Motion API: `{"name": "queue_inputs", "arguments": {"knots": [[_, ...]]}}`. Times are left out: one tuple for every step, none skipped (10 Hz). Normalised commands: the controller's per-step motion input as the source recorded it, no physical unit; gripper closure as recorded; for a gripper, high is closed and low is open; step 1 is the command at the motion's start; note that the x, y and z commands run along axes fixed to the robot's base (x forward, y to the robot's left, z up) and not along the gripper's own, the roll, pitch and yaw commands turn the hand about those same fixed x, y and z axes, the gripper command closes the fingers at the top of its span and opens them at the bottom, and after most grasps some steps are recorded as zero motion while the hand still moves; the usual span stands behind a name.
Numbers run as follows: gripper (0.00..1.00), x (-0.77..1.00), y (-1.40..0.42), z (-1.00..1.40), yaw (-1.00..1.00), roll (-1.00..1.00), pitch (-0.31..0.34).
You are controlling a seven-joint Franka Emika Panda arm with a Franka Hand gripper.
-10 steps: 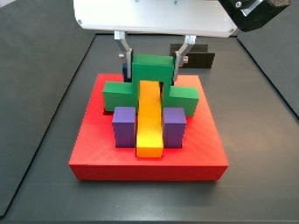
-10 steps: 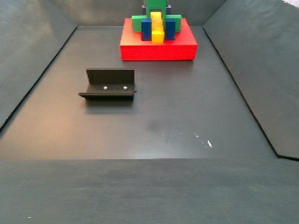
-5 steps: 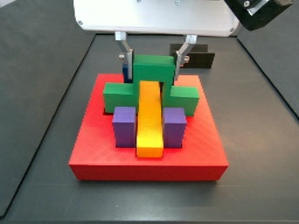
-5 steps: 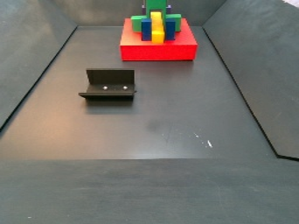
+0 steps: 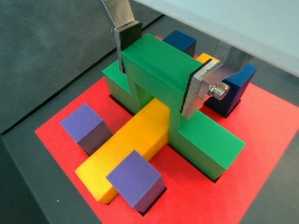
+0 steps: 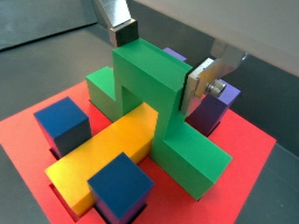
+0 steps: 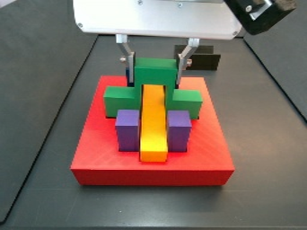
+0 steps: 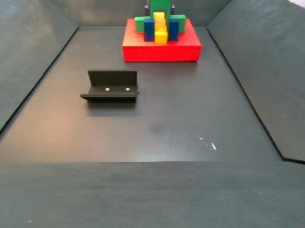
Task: Pick up the green object. Move up. Place the green object on the fixture. Regrasp the green object. Move to above the board. Insert the green object.
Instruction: Insert the green object.
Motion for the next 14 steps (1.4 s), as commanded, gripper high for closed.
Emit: {"name": "queue_inputs", "arguments": {"knots": [[1.0,0.0,0.0,-0.02,0.0,-0.02,-0.044],[1.0,0.0,0.0,0.0,0.0,-0.03,-0.049],[1.0,0.05,0.0,0.0,0.0,-0.06,-0.059],[1.0,0.33,0.0,0.0,0.06,-0.11,-0.057],[1.0,0.32,0.0,0.0,0.05,-0.12,-0.041],[1.0,0.15,0.0,0.0,0.02,-0.08,-0.029],[1.0,0.0,0.0,0.0,0.0,-0.05,-0.023],[1.0,0.0,0.0,-0.08,0.0,-0.05,-0.06],[1.0,-0.07,0.0,-0.24,0.0,-0.02,-0.099],[1.0,-0.09,-0.1,-0.31,0.0,0.0,-0.113],[1.0,0.0,-0.06,-0.17,0.0,0.0,-0.09],[1.0,0.0,0.0,-0.12,0.0,0.0,-0.069],[1.0,0.0,0.0,-0.18,0.0,0.0,-0.086],[1.0,0.0,0.0,-0.22,0.0,0.0,-0.08]]}}
